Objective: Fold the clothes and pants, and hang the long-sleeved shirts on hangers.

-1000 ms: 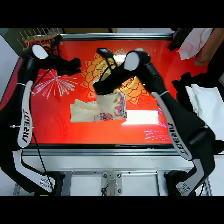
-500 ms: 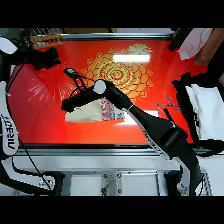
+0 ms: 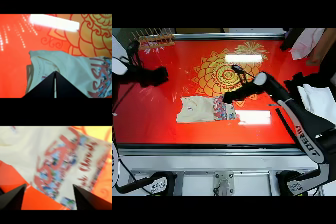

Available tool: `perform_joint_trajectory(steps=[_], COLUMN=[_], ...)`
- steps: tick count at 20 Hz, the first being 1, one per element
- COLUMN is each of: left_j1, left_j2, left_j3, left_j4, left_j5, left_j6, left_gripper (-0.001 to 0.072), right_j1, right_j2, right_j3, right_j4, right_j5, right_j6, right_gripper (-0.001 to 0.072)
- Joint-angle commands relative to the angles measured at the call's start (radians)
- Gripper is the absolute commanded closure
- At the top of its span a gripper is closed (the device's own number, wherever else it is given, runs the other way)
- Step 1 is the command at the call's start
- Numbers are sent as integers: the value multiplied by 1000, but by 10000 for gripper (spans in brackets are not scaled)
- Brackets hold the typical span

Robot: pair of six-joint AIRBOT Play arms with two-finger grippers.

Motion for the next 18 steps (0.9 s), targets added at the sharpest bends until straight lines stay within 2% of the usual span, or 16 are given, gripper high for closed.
perform_joint_trajectory(steps=[1,3,7,9,14,16,17,18], left_j1=[-64,-111,-173,-190,-197,-197,-197,-197], left_j2=[106,129,136,136,136,136,136,136], left_j3=[-246,-310,-340,-339,-340,-340,-340,-340], left_j4=[8,8,8,8,8,8,8,8], left_j5=[112,151,175,183,192,192,192,190], left_j6=[5,5,4,2,-14,-26,-26,-26], left_gripper=[700,700,700,700,701,701,701,701], right_j1=[-153,-167,-133,-94,15,41,46,46], right_j2=[18,-41,-155,-201,-279,-284,-283,-283], right_j3=[-166,-167,-144,-108,-14,-6,-4,-1], right_j4=[-18,31,286,354,411,417,417,417], right_j5=[3,1,-1,-1,-4,-45,-56,-56], right_j6=[2,-65,-261,-283,-283,-283,-287,-309], right_gripper=[-8,-8,-8,-8,-8,18,288,606])
